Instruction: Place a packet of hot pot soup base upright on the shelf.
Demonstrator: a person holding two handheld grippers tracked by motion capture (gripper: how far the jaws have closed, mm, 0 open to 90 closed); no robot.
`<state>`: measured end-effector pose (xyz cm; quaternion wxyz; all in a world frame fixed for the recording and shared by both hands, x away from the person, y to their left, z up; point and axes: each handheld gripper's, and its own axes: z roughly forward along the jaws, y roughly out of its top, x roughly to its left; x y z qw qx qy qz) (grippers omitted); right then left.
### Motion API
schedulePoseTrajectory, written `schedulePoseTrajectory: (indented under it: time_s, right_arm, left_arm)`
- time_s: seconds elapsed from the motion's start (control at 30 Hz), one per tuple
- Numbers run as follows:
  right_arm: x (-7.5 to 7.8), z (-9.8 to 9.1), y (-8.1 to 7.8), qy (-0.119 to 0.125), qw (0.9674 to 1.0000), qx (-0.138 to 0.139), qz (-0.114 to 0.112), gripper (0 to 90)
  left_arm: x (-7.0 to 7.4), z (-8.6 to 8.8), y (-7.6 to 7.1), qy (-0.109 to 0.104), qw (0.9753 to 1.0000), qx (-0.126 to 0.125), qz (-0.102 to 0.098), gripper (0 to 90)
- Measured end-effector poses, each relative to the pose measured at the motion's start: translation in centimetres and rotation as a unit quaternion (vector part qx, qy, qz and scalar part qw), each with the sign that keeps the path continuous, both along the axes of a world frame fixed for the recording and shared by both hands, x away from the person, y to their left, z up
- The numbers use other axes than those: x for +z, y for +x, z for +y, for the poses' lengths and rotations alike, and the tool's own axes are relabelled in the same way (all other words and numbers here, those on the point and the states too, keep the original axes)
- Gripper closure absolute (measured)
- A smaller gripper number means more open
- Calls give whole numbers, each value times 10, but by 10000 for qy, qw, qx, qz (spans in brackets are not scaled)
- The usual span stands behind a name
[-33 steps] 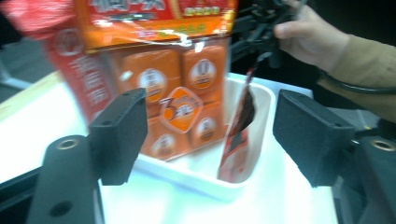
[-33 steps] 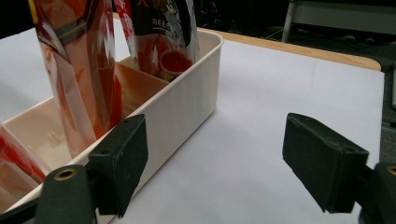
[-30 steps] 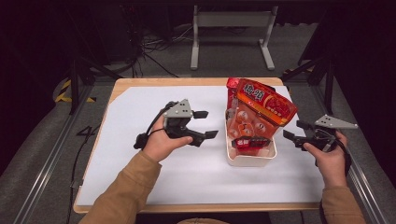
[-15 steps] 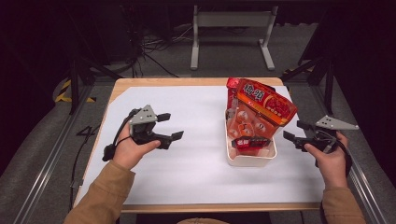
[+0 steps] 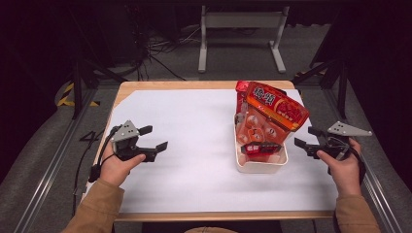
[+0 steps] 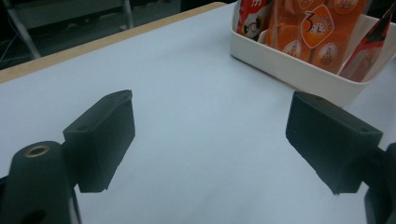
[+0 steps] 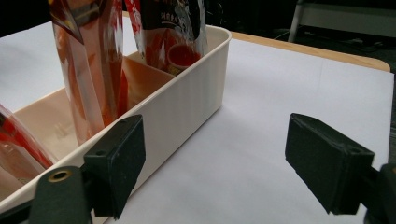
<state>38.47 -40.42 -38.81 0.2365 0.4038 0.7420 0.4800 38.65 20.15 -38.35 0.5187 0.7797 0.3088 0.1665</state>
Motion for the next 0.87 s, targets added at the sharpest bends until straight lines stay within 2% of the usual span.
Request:
schedulePoseTrajectory:
  time_s: [0.33, 0.4, 0.5, 0.6, 0.63, 0.73, 0.87]
  right_arm:
    - [-2, -1, 1, -25, 10000, 26, 0, 208]
    - [-3, -1, 1, -26, 10000, 19, 7, 208]
    - [-4, 0, 1, -32, 10000, 24, 22, 206]
    - [-5, 0, 1, -45, 10000, 36, 32, 205]
    - [-5, 0, 1, -46, 10000, 31, 35, 205]
    - [-6, 0, 2, -52, 10000, 31, 48, 205]
    - [-8, 2, 3, -76, 9999, 49, 64, 205]
  left_arm:
    - [-17, 17, 1, -67, 9998, 192, 67, 155]
    - [-24, 18, 4, -78, 9995, 259, 131, 154]
    - [-34, 20, 9, 34, 9991, 359, 235, 146]
    - [-42, 23, 13, -57, 9982, 433, 406, 132]
    - [-43, 24, 13, -114, 9979, 449, 444, 128]
    - [-44, 25, 13, -158, 9980, 481, 378, 122]
    - [-45, 25, 13, -140, 9980, 466, 405, 110]
